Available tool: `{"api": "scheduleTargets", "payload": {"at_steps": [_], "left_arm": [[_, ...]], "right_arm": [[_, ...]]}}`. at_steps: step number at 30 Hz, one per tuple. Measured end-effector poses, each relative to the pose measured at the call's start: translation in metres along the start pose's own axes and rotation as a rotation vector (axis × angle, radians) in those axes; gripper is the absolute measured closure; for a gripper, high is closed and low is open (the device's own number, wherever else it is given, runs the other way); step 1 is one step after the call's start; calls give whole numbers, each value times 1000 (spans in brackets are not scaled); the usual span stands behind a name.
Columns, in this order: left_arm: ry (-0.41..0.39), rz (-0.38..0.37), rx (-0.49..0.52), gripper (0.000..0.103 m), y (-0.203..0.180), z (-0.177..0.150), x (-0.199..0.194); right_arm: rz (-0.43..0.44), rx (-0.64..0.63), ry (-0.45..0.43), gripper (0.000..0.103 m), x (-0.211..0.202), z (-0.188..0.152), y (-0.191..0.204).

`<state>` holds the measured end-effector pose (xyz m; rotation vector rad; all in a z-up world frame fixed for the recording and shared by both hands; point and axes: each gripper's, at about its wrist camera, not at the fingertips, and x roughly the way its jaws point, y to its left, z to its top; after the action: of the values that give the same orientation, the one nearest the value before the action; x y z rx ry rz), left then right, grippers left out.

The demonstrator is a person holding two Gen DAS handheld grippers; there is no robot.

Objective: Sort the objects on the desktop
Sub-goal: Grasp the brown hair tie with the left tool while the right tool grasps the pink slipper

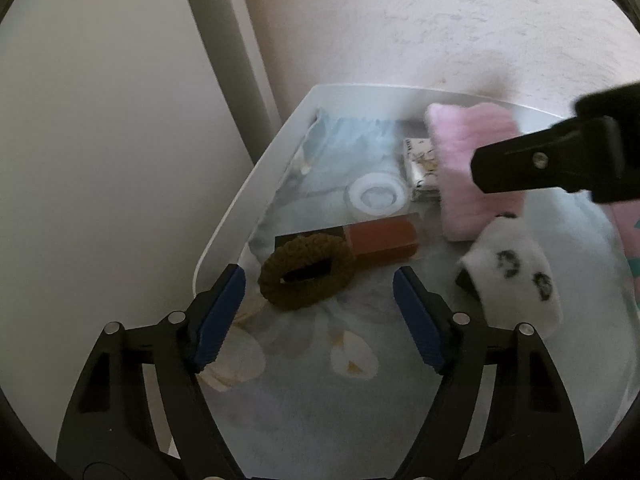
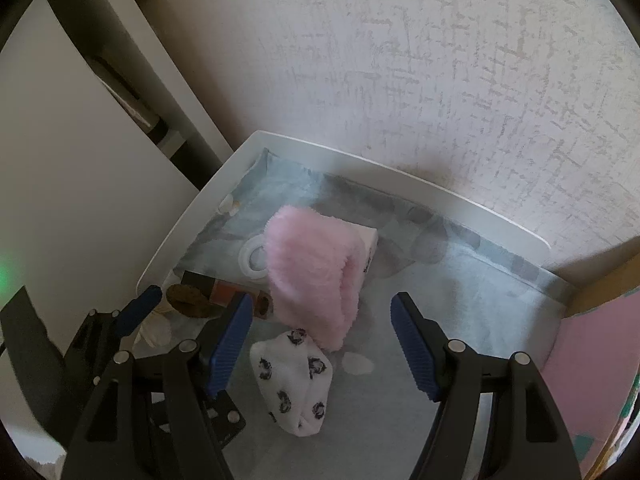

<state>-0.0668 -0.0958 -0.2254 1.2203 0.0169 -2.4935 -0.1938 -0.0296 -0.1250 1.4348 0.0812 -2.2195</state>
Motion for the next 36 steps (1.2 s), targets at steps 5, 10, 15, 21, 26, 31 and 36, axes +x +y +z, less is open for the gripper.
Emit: {"api": "scheduleTargets", "payload": {"at_steps": [5, 10, 15, 21, 26, 31, 36], "left_arm": [[3, -44, -30, 49, 6, -1, 2], [12, -72, -74, 67, 14, -4, 1], [9, -93, -102, 85, 24, -7, -3], [1, -105, -106, 86, 28, -9, -11], [-12, -118, -98, 86, 27, -7, -24], [-20, -129, -86, 86, 28, -2, -40], [-49, -132, -61, 86, 39, 1, -65]], "right_arm": [[-3, -3, 6, 35, 8, 0, 1], [-10, 14, 19, 64, 17, -2, 1], [-12, 15, 11, 82, 19, -3, 2], [-6, 2, -30, 92, 13, -5, 7], [-1, 2, -54, 92, 5, -5, 11], [-3, -1, -86, 93, -12, -2, 11], [-4, -5, -124, 93, -40, 0, 13]]}}
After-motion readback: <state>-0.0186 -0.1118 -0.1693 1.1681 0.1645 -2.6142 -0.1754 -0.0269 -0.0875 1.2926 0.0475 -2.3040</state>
